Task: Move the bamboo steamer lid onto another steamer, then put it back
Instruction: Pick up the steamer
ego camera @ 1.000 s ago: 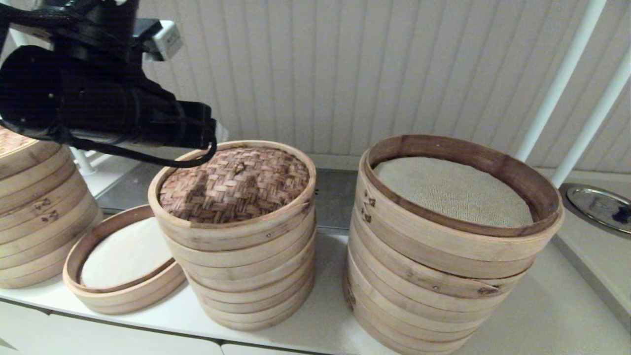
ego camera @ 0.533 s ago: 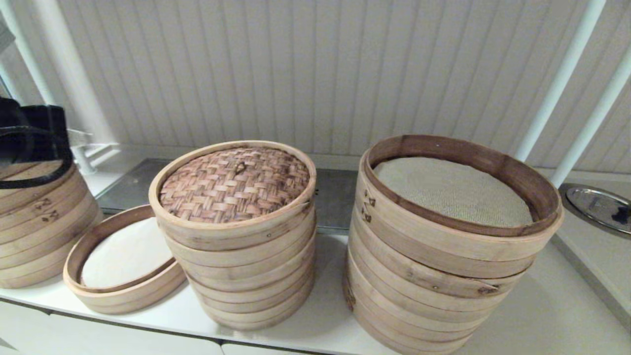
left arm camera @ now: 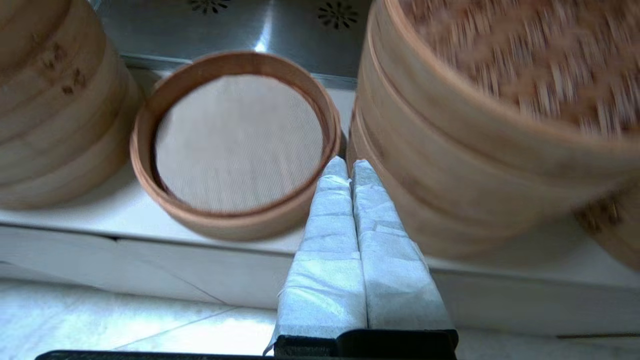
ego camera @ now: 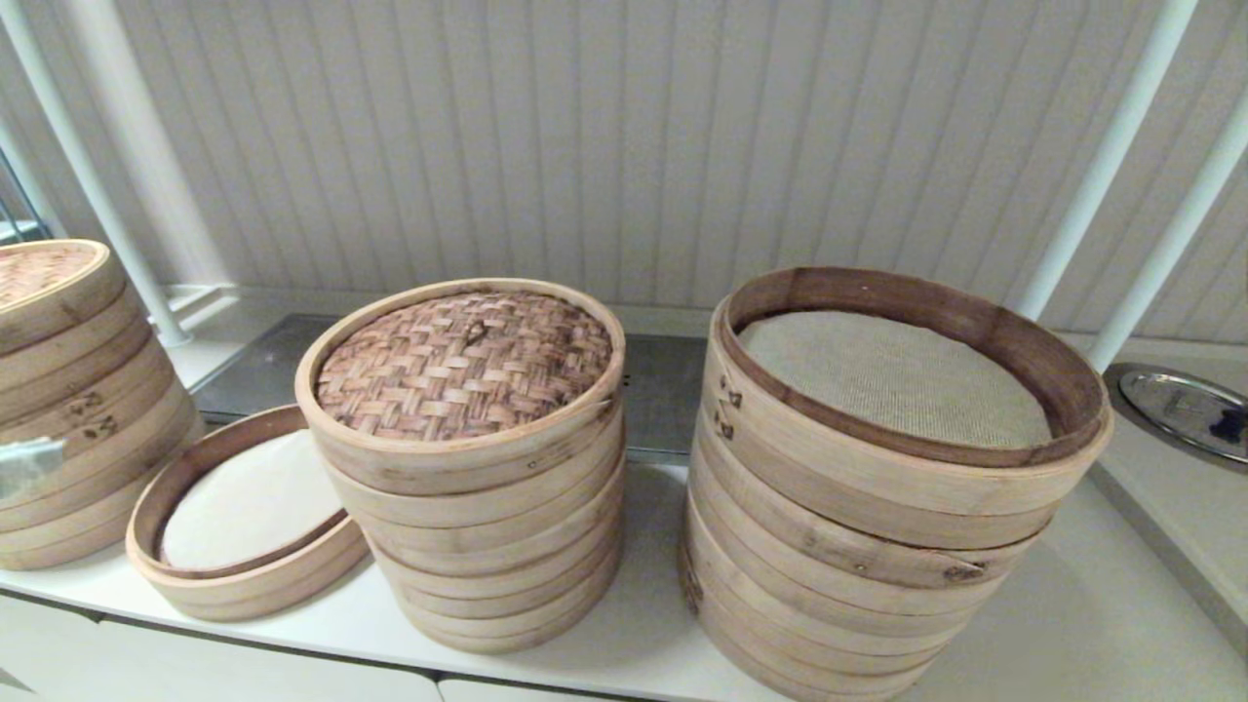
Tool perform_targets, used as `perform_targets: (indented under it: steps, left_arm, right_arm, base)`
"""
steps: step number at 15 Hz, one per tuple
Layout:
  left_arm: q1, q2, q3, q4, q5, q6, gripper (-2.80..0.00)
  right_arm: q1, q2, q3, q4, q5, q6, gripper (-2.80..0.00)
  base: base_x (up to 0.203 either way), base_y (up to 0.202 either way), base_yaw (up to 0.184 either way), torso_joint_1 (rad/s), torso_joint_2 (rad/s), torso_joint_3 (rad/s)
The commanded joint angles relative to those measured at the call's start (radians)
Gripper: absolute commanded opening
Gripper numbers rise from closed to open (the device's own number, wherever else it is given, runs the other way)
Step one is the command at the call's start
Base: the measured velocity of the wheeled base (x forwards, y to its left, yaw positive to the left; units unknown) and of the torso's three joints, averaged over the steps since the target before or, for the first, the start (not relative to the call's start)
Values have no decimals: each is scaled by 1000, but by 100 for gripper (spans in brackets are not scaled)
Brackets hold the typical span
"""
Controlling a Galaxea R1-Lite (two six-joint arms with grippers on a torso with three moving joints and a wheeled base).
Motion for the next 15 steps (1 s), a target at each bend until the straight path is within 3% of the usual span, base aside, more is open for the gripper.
perform_targets:
  steps: [1,6,9,12,15]
  left_arm:
    - [25,-197,119,-3,-22,2,-280]
    - [79,-517,365,23,-76,5,-280]
    - [84,-593,443,15,-69,7,-280]
    - [3,-657,458,9,-36,9,-280]
    - [3,-755,531,-2,-26,25,-280]
  right_arm:
    - [-1,0,2,-1,0,0,-280]
    - [0,0,2,-1,0,0,-280]
    - [0,0,2,0,0,0,-280]
    - [1,1,2,0,0,0,-280]
    - [0,0,2,0,0,0,-280]
  base:
    - [0,0,0,0,0,0]
    - [0,0,0,0,0,0]
    - [0,0,0,0,0,0]
    - [0,0,0,0,0,0]
    - [0,0,0,0,0,0]
